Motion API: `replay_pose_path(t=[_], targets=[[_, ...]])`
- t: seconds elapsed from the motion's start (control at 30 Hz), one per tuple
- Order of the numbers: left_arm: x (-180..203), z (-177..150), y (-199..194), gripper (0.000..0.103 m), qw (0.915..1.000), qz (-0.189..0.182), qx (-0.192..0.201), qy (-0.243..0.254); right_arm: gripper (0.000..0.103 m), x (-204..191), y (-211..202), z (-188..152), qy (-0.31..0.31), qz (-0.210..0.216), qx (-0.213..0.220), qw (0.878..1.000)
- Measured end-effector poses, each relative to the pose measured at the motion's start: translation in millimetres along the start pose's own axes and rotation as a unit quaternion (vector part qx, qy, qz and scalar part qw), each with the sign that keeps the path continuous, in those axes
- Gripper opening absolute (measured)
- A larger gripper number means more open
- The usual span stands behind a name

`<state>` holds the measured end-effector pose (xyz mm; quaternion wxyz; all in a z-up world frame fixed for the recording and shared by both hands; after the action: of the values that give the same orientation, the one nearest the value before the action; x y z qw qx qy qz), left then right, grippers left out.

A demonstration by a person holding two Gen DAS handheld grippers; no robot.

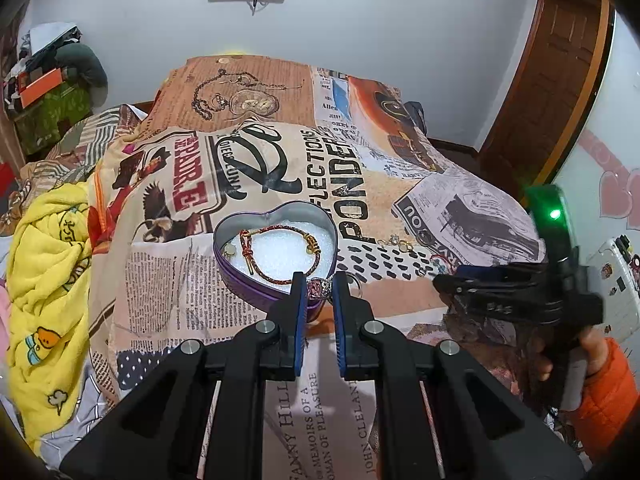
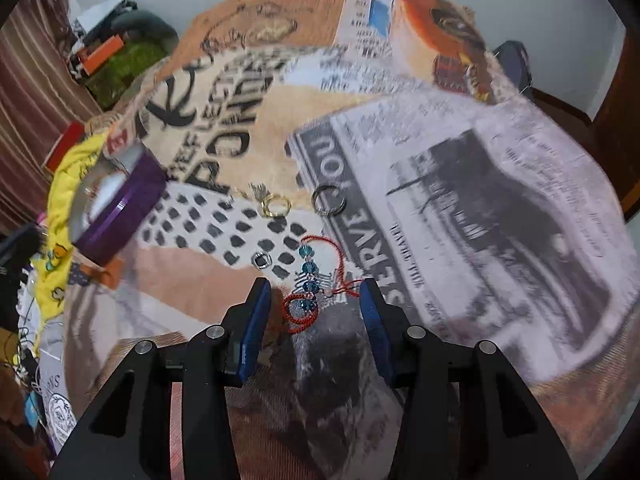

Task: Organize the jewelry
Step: 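Lower the small ring into the tin with left tool while right tool grasps the beaded bracelet, then carry the red-and-blue beaded bracelet to the tin with right tool and release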

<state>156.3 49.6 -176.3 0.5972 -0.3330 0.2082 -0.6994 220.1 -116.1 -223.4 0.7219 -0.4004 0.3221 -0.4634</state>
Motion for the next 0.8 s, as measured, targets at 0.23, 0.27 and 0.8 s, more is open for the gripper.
replay_pose_path(t=[0.23, 0.27, 0.8], targets=[[0, 2, 3, 0.011, 1.0000, 0.001, -0.001, -0.001, 0.007, 10, 1, 2, 0.025, 0.008, 0.018, 0.999], [0, 2, 4, 0.011, 1.0000, 0.000, -0.001, -0.001, 0.007, 10, 0, 2, 0.024, 0.008, 0.018, 1.000], [-8, 15, -20, 0.011, 0.9995, 0.015, 0.028, 0.004, 0.007, -41, -80, 39, -0.029, 0.046, 0.128, 0.990]])
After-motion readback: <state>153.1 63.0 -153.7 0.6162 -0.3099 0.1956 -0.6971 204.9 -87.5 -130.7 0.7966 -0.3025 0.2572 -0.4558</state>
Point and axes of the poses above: each gripper's, at about its wrist camera, not at the fingertips, and y roughly the way its jaws point, x to its right, z to its top, the point moved 5 cm from there along y, roughly the way its jaws point, and after that the axes turned 4 degrees about -z, right-handed, at the moved point
